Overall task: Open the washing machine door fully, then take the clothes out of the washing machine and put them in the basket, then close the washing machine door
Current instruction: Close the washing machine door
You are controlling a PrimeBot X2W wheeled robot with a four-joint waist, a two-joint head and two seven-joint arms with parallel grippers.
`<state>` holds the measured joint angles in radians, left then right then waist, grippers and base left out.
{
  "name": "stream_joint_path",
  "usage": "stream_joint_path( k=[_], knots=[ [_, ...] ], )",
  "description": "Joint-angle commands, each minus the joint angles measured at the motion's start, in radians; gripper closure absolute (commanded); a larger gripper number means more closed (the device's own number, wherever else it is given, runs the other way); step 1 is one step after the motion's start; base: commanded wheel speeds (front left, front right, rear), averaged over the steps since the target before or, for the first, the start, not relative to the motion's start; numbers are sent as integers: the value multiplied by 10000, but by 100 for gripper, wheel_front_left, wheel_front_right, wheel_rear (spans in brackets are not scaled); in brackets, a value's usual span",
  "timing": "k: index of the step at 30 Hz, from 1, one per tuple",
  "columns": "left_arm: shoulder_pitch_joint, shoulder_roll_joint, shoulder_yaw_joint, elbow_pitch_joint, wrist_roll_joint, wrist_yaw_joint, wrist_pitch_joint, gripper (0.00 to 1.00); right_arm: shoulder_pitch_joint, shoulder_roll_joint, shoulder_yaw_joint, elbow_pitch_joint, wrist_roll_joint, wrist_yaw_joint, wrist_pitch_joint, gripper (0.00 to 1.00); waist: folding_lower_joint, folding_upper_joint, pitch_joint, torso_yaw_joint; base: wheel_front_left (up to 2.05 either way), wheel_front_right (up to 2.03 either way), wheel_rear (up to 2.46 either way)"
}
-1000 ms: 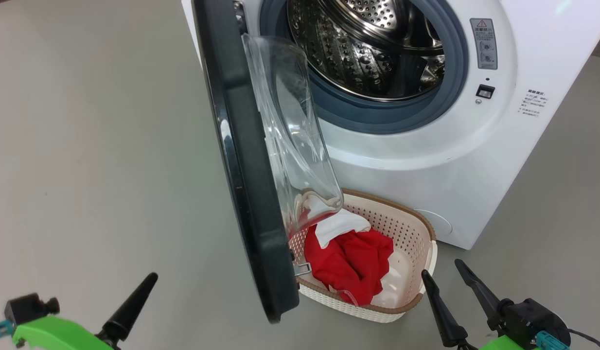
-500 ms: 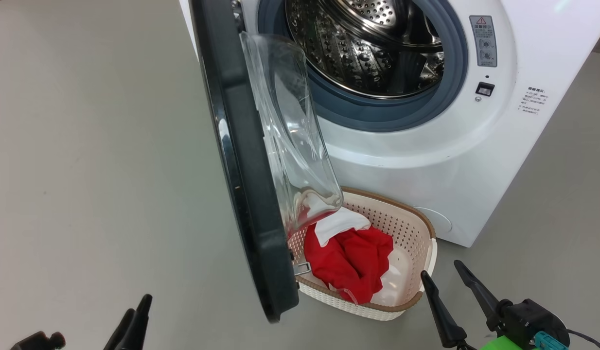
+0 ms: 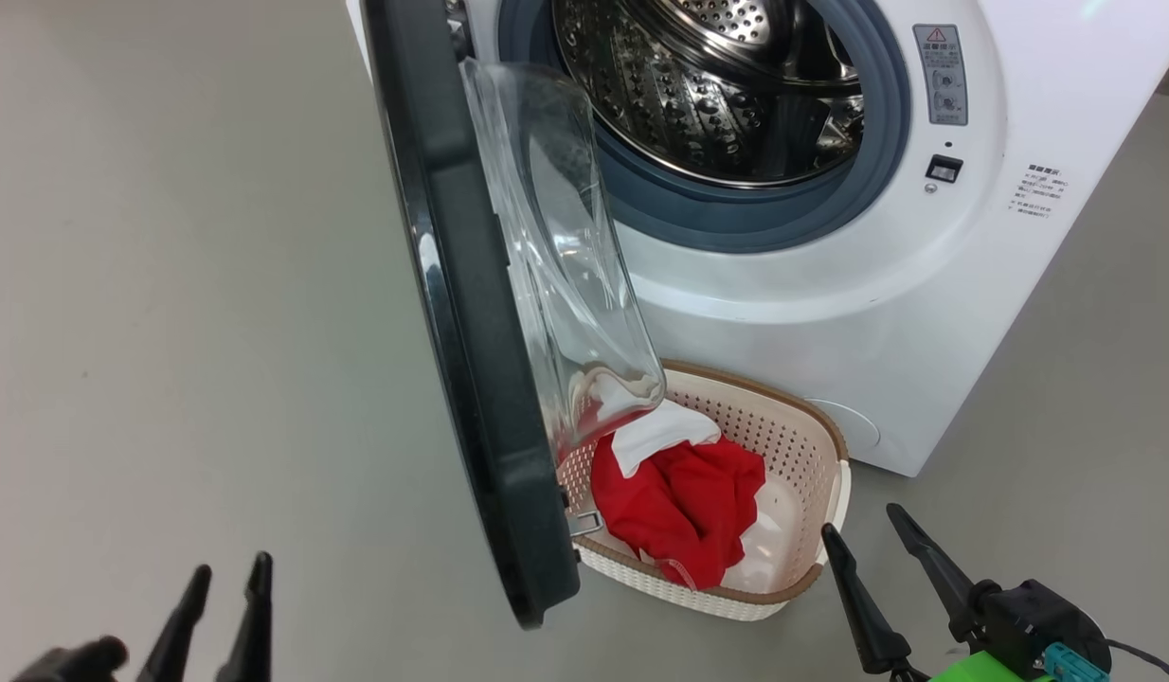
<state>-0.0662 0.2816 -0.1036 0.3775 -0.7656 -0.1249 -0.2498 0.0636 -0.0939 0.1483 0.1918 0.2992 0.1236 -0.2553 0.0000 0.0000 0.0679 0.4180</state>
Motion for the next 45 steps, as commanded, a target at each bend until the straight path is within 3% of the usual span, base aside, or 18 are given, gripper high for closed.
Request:
stream_joint_path(
  k=[1,6,14,32,33,34,36,40,45],
  knots=[
    [27,50,600,-346,704,-58,-118,0,-238,-67,238,-251,-22,71,-65,0,0,0,15,-12,0,0,0],
    [424,-814,1438,-1036,3396,-58,-118,0,-290,-71,221,-248,-11,71,-65,0,0,0,30,-42,0,0,0],
    [955,-1844,2197,-1982,5672,-58,-119,0,-348,-52,193,-248,-20,71,-65,0,0,0,40,-117,0,0,0],
    [1110,-2244,2447,-2054,6047,-58,-120,0,-377,-68,211,-236,-12,71,-65,0,0,0,29,-229,0,0,0],
    [1112,-2252,2449,-2031,5924,-58,-120,7,-371,-67,215,-235,-9,71,-65,0,0,0,27,-236,0,0,0],
    [1096,-2261,2449,-2016,5721,-58,-120,41,-363,-65,221,-232,-6,71,-65,0,0,0,18,-244,0,0,0],
    [1058,-2279,2447,-2004,5115,-58,-120,99,-344,-57,234,-228,-2,71,-65,0,0,0,10,-260,0,0,0],
    [897,-2298,2251,-1997,2985,-58,-120,100,-329,-49,248,-222,3,71,-65,0,0,0,17,-273,0,0,0],
    [593,-2136,1768,-2253,-1557,-58,-120,100,-384,-53,277,-215,-4,71,-65,0,0,0,85,-326,0,0,0]
  ],
)
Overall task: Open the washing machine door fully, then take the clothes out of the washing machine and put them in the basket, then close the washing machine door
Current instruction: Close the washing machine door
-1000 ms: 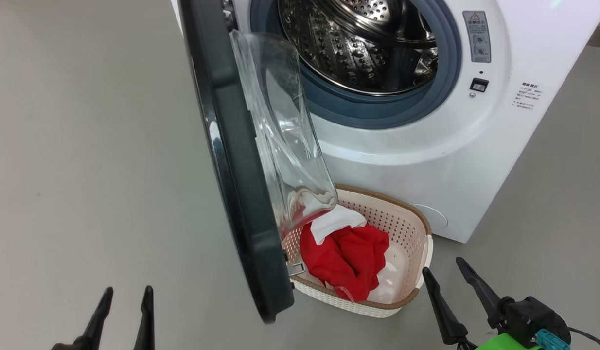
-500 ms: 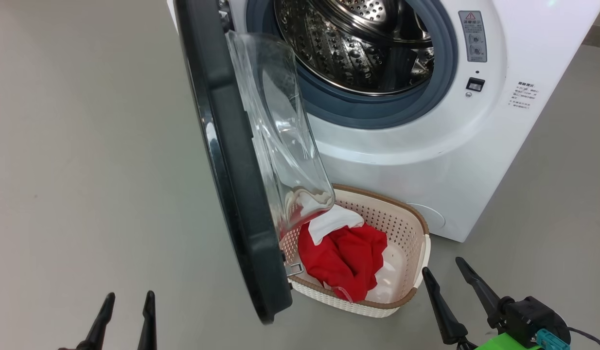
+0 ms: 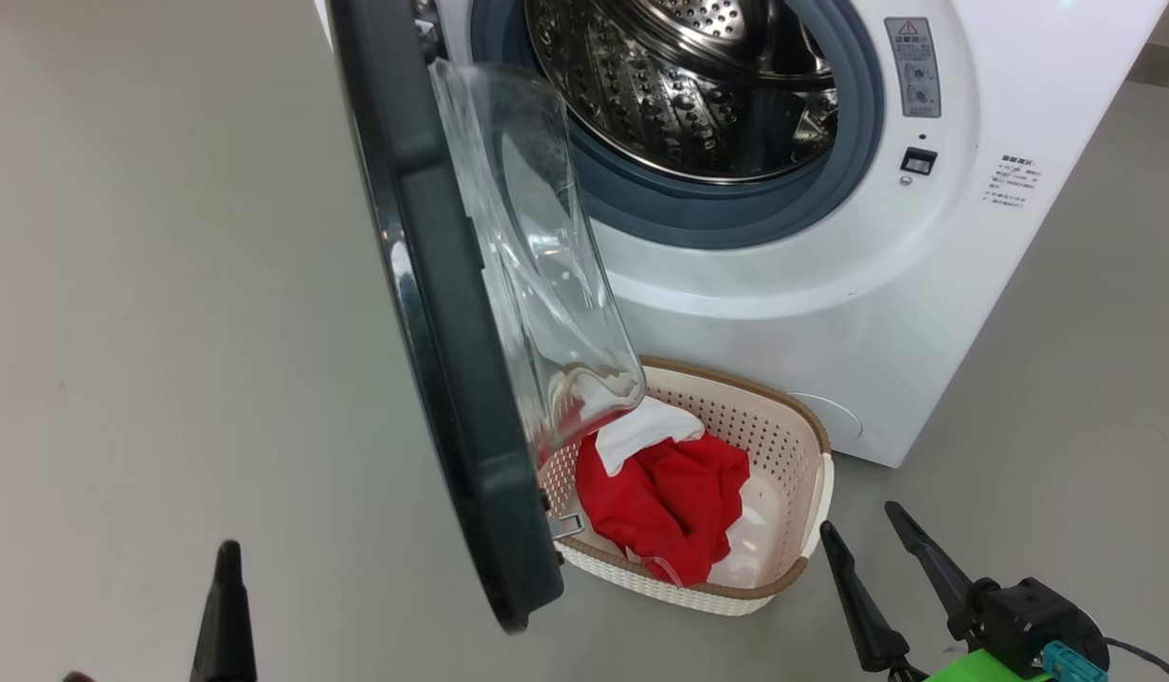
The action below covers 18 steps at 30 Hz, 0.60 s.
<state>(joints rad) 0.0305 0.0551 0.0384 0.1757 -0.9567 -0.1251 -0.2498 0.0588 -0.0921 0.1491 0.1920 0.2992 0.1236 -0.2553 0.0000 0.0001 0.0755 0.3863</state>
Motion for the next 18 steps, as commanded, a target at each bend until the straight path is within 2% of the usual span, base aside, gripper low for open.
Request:
stream_joint_path(
  k=[1,3,5,7,9,13,18],
  knots=[
    [-418,270,235,-355,-577,-56,-120,100,-348,-71,271,-220,-6,71,-65,0,0,-1,25,-27,0,0,0],
    [-486,596,-94,-687,-2676,-56,-102,100,-366,-71,276,-226,-9,71,-65,0,0,-1,59,-77,0,0,0],
    [-556,892,-196,-1217,-4794,-56,386,100,-381,-67,265,-232,-10,71,-65,0,0,-1,99,-130,0,0,0],
    [-554,1124,58,-1602,-6481,-56,1438,100,-407,-60,260,-232,-9,71,-65,0,0,-1,149,-212,0,0,0],
    [-567,1277,381,-1938,-7610,-56,2817,100,-430,-54,259,-236,-7,71,-65,0,0,-1,188,-311,0,0,0],
    [-562,1372,1039,-2109,-8600,-56,5675,100,-476,-50,226,-255,-15,71,-65,0,0,-1,303,-510,0,0,0],
    [-688,1315,1292,-1987,-8024,-56,7901,100,-576,-40,173,-273,-38,71,-65,0,0,-1,451,-726,0,0,0]
  ],
)
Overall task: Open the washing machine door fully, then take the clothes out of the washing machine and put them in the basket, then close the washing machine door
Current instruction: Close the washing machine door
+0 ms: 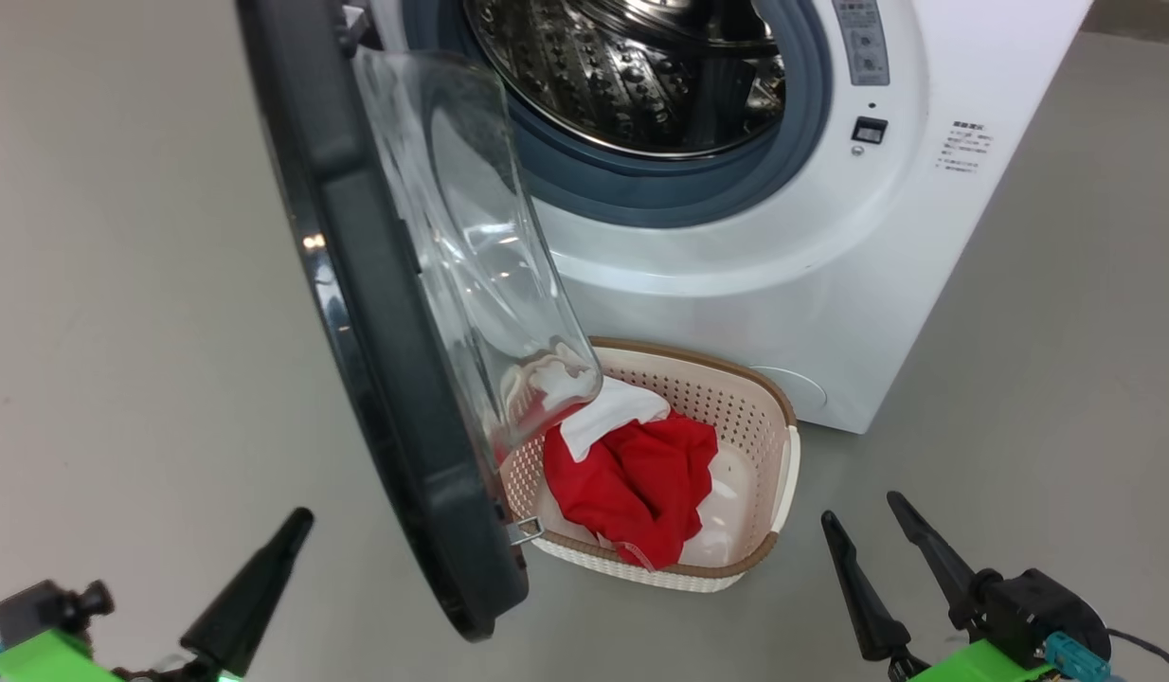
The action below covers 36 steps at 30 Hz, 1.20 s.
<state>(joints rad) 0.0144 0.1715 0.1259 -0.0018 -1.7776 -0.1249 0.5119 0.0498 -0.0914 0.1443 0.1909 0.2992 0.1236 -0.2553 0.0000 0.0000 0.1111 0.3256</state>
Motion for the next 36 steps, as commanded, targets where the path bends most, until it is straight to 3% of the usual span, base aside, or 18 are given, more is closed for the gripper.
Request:
stream_joint_path(
  k=[1,9,20,28,36],
  knots=[
    [-564,94,419,-216,358,-58,550,100,-510,-43,216,-263,-42,71,-65,0,0,0,122,-166,0,0,0],
    [-846,-534,329,-676,1408,-58,1474,100,-675,14,162,-307,-72,71,-65,0,0,0,293,-576,0,0,0],
    [-1171,-876,-230,-1377,2133,-58,1655,100,-887,88,14,-387,-109,71,-65,0,0,0,590,-1278,0,0,0],
    [-2177,-1005,-1592,-1242,3186,-58,210,100,-1096,184,-90,-443,-140,71,-65,0,0,0,922,-2006,0,0,0],
    [-3819,-738,-2950,-51,3883,-58,-2166,100,-1368,292,-155,-504,-136,71,-65,0,0,0,1400,-2878,0,0,0]
  ],
)
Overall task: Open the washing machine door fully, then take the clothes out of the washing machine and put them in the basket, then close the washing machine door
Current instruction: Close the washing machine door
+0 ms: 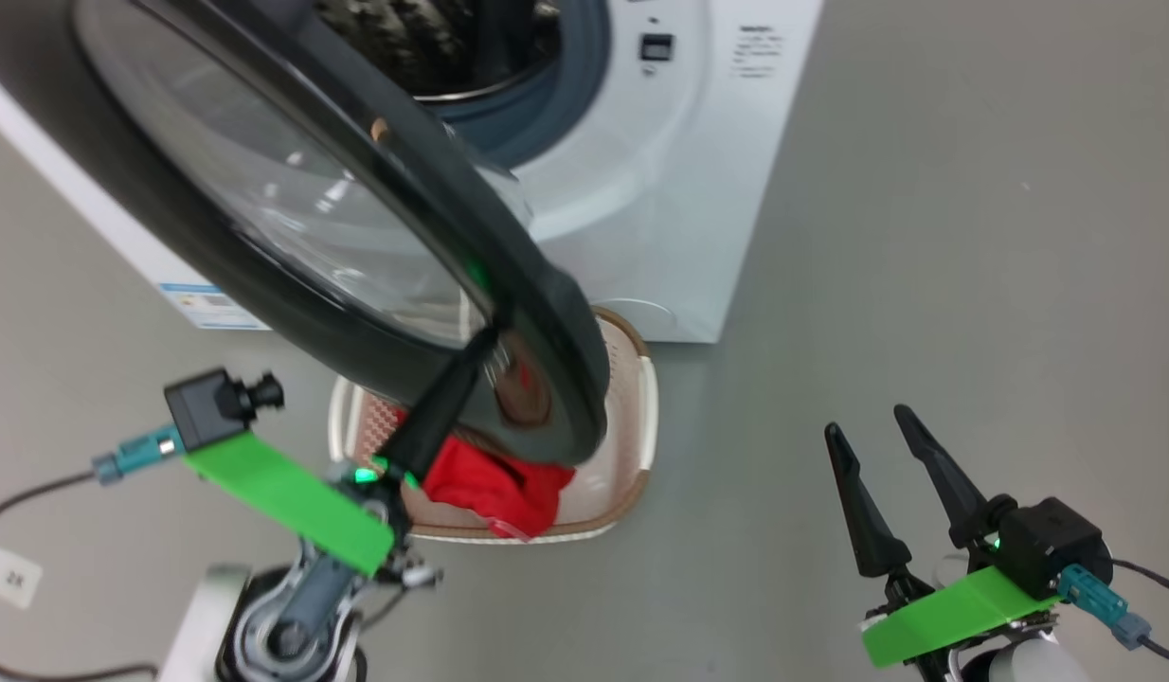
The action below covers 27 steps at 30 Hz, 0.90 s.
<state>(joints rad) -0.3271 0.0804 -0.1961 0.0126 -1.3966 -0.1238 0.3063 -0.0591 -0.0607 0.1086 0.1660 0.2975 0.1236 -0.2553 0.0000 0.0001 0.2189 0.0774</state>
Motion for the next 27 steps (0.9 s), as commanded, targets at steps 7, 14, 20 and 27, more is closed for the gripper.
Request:
stream_joint_path(
  k=[7,14,20,27],
  knots=[
    [-1960,734,-497,1003,175,-69,-2158,100,-501,65,122,-306,-90,71,-65,0,0,-1,737,-1150,0,0,0],
    [-3530,1321,-1060,2433,20,-69,-3922,100,-667,99,194,-339,64,71,-65,0,0,-1,1035,-1787,0,0,0],
    [-4439,1508,-1501,3243,-148,-69,-4533,100,-758,102,240,-364,233,71,-65,0,0,-1,1171,-1988,0,0,0],
    [-5303,1771,-2248,3976,-164,-69,-5168,100,-876,103,265,-381,320,71,-65,0,0,-1,1278,-2124,0,0,0]
  ],
)
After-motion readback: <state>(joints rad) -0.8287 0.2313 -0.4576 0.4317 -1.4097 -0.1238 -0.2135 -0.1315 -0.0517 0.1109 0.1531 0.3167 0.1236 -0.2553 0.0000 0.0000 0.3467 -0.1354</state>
